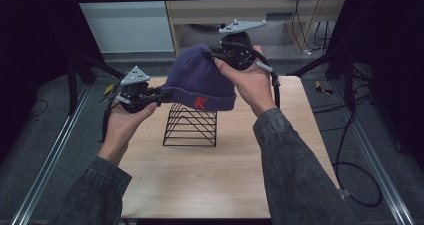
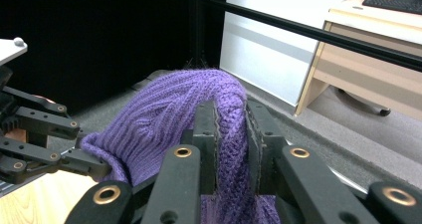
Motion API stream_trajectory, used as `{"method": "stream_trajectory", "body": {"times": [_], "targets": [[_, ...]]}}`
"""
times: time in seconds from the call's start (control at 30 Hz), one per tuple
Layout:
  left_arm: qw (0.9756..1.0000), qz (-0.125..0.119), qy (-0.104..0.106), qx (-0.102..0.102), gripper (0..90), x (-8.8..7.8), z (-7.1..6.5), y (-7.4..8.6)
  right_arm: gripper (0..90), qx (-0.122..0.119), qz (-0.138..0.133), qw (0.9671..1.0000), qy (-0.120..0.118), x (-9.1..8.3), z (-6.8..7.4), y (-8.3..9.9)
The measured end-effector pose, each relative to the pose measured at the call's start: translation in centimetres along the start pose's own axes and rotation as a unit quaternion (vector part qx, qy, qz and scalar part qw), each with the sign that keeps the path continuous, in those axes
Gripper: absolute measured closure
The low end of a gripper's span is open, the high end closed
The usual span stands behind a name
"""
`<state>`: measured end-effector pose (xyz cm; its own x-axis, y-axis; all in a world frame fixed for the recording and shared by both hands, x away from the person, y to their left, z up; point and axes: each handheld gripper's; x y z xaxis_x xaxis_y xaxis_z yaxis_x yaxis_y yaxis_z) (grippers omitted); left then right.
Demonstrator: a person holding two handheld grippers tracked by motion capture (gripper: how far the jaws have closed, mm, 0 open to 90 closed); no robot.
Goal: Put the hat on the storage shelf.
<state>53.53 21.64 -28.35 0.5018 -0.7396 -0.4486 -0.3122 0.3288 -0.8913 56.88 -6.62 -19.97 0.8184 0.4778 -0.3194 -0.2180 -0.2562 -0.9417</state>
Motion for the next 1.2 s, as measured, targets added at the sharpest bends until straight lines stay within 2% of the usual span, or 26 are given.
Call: {"method": "stream_trajectory", "body": {"times": [0.27, 0.4, 0.63, 0.87, 1.2], "targets": [[1.0000, 0.004, -0.005, -0.004, 73.3, -0.1, 0.6, -0.1, 77.3, -0.005, 0.010, 0.9999, 0.003, 1.2, 0.3, -0.4], [1.0000, -0.003, -0.005, -0.007, 73.3, -0.4, 0.7, 0.1, 77.2, -0.002, 0.015, 0.9999, 0.001, 1.6, 0.5, -0.5], [0.9998, 0.004, -0.010, -0.017, 73.6, -0.5, 1.4, 1.3, 77.1, -0.003, 0.018, 0.9998, -0.008, 2.4, 1.3, 0.1], [0.9995, 0.009, -0.013, -0.029, 73.6, -0.2, 2.3, 2.5, 77.0, -0.005, 0.033, 0.9993, -0.015, 4.0, 1.6, 0.9], [0.9991, 0.018, -0.018, -0.034, 73.6, -0.2, 3.0, 3.6, 76.3, -0.011, 0.047, 0.9985, -0.025, 4.9, 2.4, 1.6]]}}
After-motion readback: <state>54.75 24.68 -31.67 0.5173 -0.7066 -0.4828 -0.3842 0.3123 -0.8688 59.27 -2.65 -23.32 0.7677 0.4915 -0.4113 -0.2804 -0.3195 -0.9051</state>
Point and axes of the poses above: each handheld gripper's, and its own axes: x roughly forward along the jaws, y roughly out of its underside, z roughly to its left, and after that the axes turned 13 degrees about y, right-handed
